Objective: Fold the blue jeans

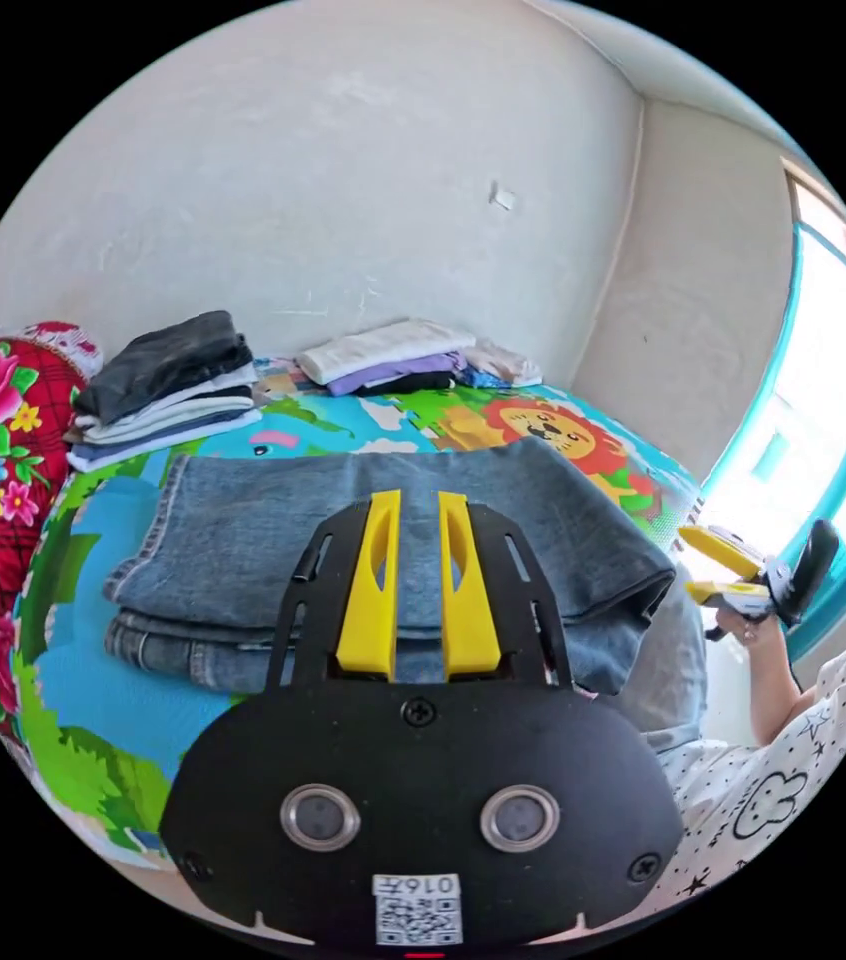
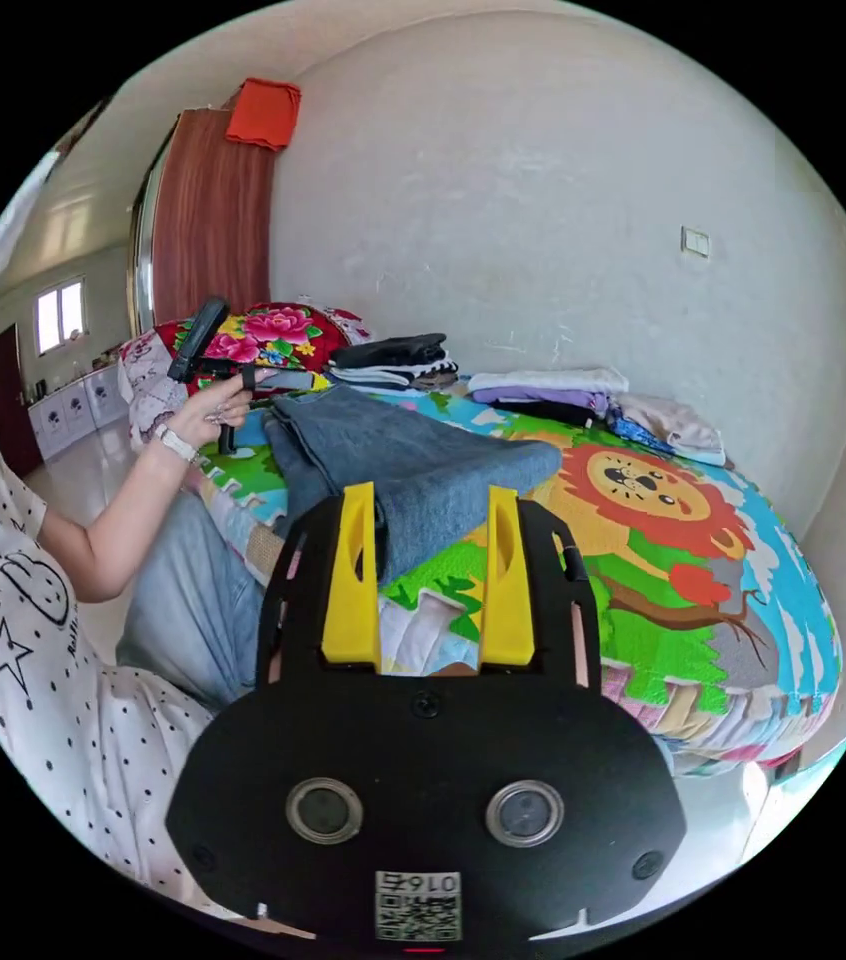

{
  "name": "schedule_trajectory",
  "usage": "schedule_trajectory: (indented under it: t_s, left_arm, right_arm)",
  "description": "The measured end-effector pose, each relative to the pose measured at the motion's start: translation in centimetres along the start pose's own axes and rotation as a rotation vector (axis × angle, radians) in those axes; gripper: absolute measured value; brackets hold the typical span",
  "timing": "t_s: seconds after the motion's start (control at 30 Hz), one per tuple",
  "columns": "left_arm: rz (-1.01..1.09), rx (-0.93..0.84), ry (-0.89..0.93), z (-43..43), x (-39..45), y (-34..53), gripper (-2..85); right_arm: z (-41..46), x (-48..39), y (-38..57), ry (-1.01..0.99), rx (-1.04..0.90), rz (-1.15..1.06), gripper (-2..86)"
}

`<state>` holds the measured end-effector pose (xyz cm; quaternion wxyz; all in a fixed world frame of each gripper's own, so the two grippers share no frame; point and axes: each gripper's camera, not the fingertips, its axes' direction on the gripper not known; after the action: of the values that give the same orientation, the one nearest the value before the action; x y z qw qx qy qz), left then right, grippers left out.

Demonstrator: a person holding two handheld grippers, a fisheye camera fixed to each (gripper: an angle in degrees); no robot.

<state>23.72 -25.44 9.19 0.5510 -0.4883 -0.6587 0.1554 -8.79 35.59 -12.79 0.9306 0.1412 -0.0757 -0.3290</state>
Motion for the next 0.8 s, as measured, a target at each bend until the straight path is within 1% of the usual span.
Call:
schedule_trajectory:
  t_s: [0.07,0.17,0.27,0.33,0.4,0.47,0.53,0.6,0.67,0.77,0.8]
  left_arm:
    - [-0.011,-0.004,0.06,1.5,2.2,-0.4,4.2]
    - [0.014,-0.039,0.149,3.8,6.8,-0.5,3.1]
    - [0.033,-0.051,0.128,4.1,11.7,0.2,1.2]
    - [0.045,-0.024,0.164,3.3,14.3,1.0,0.1]
    - [0.059,0.01,0.266,2.5,17.4,2.0,-0.7]
    - [0.088,-0.01,0.305,2.8,19.8,2.1,-0.9]
    - [0.128,-0.085,0.253,4.0,22.2,1.8,-0.9]
    - [0.122,-0.203,0.158,5.8,24.6,1.1,-1.0]
    - [0.126,-0.212,0.177,6.1,26.2,0.6,-1.0]
    - [0.138,-0.182,0.256,5.8,28.9,-0.1,-1.0]
    - [0.134,-0.186,0.223,6.1,30.0,-0.6,-1.0]
  right_arm:
    - [1.0,-2.5,1.9,0.14,-0.027,-0.05,12.5]
    - [2.9,-4.5,3.2,0.274,-0.098,-0.087,13.5]
    - [2.8,-4.4,4.3,0.304,-0.096,-0.033,14.6]
    - [2.2,-3.7,5.2,0.366,-0.068,0.004,15.1]
    - [1.7,-3.2,6.3,0.406,-0.049,-0.008,15.7]
    - [1.2,-2.4,7.6,0.457,-0.062,0.01,15.8]
    - [0.2,-1.7,8.7,0.487,-0.036,0.054,15.0]
    - [-0.1,-0.9,9.9,0.478,-0.071,0.099,14.6]
    - [-0.5,0.2,11.4,0.481,-0.114,0.132,14.5]
    - [-1.7,1.2,13.2,0.479,-0.091,0.145,14.0]
    - [-1.9,1.4,13.5,0.471,-0.092,0.142,14.0]
